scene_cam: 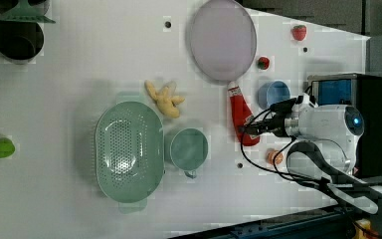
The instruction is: Pick Ketchup from the table and place it in strainer.
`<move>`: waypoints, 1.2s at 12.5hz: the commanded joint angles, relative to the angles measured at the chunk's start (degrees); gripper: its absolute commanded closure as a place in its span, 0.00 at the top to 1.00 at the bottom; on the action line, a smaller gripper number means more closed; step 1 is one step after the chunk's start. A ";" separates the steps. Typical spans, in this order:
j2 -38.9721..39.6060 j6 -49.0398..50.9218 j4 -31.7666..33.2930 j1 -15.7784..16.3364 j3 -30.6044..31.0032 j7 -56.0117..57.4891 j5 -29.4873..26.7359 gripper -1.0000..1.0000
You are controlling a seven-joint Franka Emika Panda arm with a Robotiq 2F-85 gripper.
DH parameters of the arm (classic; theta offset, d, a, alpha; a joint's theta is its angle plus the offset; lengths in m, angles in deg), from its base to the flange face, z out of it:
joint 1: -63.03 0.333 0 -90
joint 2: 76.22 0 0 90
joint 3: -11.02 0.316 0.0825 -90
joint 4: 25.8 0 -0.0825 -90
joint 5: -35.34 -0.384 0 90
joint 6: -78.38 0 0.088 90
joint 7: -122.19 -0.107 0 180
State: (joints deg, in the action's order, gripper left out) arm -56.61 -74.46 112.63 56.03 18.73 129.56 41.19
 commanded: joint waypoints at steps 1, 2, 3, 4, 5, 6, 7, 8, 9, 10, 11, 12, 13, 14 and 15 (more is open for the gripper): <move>-7.11 4.87 -1.84 -0.12 0.03 0.62 -0.67 0.63; -10.05 9.01 -2.41 -0.02 0.40 0.03 -0.77 0.63; -13.07 13.59 -3.34 0.11 0.94 -0.41 -0.82 0.63; -15.93 18.37 -4.67 0.32 1.60 -1.08 -0.84 0.63; -18.44 22.95 -6.20 0.58 2.47 -1.26 -0.90 0.63; -20.47 26.66 -7.70 0.87 3.65 -1.48 -0.93 0.63; -22.05 29.46 -9.24 1.27 5.04 -2.71 -1.17 0.63; -23.24 31.60 -10.71 1.70 6.66 -5.05 -1.44 0.63; -24.10 33.44 -12.03 2.19 8.44 -8.01 -2.15 0.63; -24.58 35.05 -13.11 2.66 10.32 -11.22 -3.55 0.63; -24.63 36.20 -13.91 3.10 12.35 -15.02 -5.02 0.63; -24.48 36.34 -14.29 3.60 14.48 -19.43 -6.70 0.63; -24.18 36.11 -14.49 4.16 16.87 -23.82 -7.95 0.63; -23.68 35.72 -14.58 4.67 19.30 -27.61 -8.39 0.63; -22.92 35.10 -14.66 5.06 21.58 -31.25 -8.39 0.63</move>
State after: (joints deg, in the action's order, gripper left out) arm -81.18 -39.81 96.74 58.80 38.66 107.24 33.31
